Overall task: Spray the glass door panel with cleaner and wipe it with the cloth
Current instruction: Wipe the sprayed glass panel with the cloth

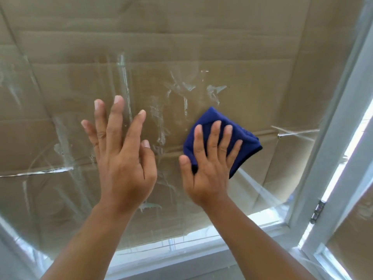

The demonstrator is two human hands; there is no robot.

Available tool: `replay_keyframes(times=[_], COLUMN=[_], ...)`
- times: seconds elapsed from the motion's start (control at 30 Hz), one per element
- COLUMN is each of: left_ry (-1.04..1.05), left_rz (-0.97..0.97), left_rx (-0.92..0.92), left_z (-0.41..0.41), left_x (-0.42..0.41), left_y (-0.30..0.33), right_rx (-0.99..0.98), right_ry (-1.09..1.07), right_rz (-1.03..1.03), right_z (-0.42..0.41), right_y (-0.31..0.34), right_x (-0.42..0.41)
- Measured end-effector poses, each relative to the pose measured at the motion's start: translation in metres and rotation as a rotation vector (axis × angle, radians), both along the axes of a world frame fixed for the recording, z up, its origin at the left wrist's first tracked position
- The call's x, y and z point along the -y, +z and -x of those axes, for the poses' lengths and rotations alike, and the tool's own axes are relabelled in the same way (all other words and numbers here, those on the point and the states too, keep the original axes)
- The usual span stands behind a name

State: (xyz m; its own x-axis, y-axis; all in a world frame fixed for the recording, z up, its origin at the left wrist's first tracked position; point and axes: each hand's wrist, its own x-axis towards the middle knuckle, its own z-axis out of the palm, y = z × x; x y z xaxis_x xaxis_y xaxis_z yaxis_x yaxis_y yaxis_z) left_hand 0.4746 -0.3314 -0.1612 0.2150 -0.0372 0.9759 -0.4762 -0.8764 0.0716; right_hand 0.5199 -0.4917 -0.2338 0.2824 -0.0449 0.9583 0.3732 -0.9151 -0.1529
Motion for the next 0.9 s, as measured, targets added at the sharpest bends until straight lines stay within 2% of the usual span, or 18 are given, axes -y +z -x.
replay_keyframes(times=[0.07, 0.13, 0.17, 0.2, 0.3, 0.33, 0.37, 0.4, 0.5, 0.57, 0.63, 0.8, 0.83, 0.9], left_ry=[-0.002, -0.014, -0.018, -0.021, -0.017, -0.008, 0.004, 0.017, 0.049, 0.060, 0.063, 0.057, 0.056, 0.051], left_rz=[0.019, 0.048, 0.059, 0.062, 0.043, 0.034, 0.025, 0.013, -0.026, -0.044, -0.049, -0.078, -0.082, -0.078], left_rx=[-0.002, 0.003, 0.005, 0.007, 0.001, -0.013, -0.035, -0.059, -0.107, -0.126, -0.141, -0.172, -0.171, -0.161], left_z=[-0.001, -0.001, -0.001, 0.000, 0.002, 0.002, 0.002, 0.002, 0.001, 0.000, 0.001, 0.005, 0.006, 0.005], left_x=[0.001, 0.003, 0.004, 0.005, 0.005, 0.004, 0.002, 0.001, -0.005, -0.007, -0.008, -0.014, -0.015, -0.016], left_y=[0.003, 0.008, 0.010, 0.011, 0.012, 0.012, 0.010, 0.009, 0.003, 0.003, 0.003, 0.004, 0.003, 0.003], right_rx=[0.033, 0.072, 0.085, 0.089, 0.011, -0.019, -0.035, -0.037, -0.003, 0.040, 0.099, 0.064, 0.049, 0.043], right_ry=[0.031, 0.029, 0.011, -0.024, -0.106, -0.086, -0.060, -0.034, 0.074, 0.126, 0.092, -0.088, -0.091, -0.053], right_rz=[0.282, 0.382, 0.361, 0.275, -0.263, -0.379, -0.387, -0.284, 0.289, 0.433, 0.341, -0.274, -0.316, -0.149], right_z=[0.000, -0.005, -0.006, -0.007, -0.011, -0.010, -0.008, -0.004, 0.007, 0.005, -0.003, -0.014, -0.013, -0.008], right_y=[-0.012, -0.011, -0.007, -0.002, 0.022, 0.028, 0.031, 0.031, 0.013, 0.012, 0.018, 0.046, 0.047, 0.034], right_x=[0.006, 0.023, 0.031, 0.038, 0.042, 0.035, 0.027, 0.018, 0.004, 0.010, 0.020, 0.034, 0.030, 0.019])
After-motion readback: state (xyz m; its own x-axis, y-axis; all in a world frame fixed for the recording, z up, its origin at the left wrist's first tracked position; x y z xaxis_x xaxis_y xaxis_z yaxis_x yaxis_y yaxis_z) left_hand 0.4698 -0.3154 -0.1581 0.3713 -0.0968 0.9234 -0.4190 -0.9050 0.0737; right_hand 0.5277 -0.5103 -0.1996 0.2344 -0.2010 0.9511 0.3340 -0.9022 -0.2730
